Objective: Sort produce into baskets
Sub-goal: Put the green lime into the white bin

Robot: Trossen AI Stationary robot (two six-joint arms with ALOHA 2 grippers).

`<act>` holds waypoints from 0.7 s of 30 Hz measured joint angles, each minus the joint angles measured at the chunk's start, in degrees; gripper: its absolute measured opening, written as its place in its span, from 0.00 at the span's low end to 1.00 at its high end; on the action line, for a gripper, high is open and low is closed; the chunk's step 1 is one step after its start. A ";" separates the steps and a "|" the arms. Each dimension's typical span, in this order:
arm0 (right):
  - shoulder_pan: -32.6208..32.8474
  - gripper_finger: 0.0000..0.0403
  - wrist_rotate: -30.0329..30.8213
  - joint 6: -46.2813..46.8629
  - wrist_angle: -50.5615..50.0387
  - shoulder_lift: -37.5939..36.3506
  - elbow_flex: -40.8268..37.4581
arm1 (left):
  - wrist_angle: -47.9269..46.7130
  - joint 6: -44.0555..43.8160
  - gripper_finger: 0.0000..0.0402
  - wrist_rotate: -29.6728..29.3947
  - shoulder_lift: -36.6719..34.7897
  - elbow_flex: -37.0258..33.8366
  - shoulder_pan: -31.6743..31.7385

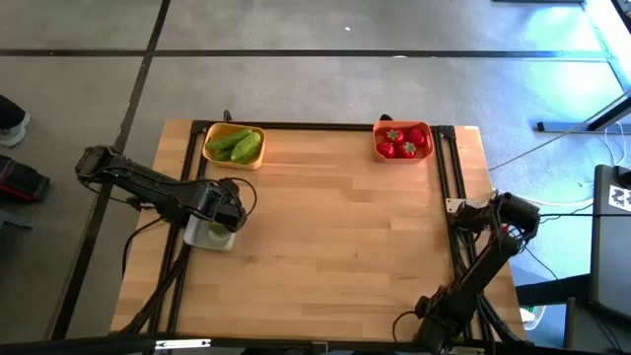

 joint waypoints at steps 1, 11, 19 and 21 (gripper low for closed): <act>0.13 0.72 -0.01 -0.08 -0.34 0.67 0.00 | -0.01 -0.02 0.70 0.00 0.00 -0.01 0.00; -0.27 0.51 0.00 -5.14 -0.77 3.42 0.00 | 0.38 0.24 0.70 0.01 0.00 -0.01 0.00; -5.15 0.31 4.32 -18.65 -4.03 -0.57 0.00 | 4.85 3.88 0.70 0.04 0.00 -0.01 0.00; -7.23 0.32 9.17 -22.94 -6.67 -3.09 0.00 | 6.50 6.26 0.70 0.33 0.00 0.26 0.00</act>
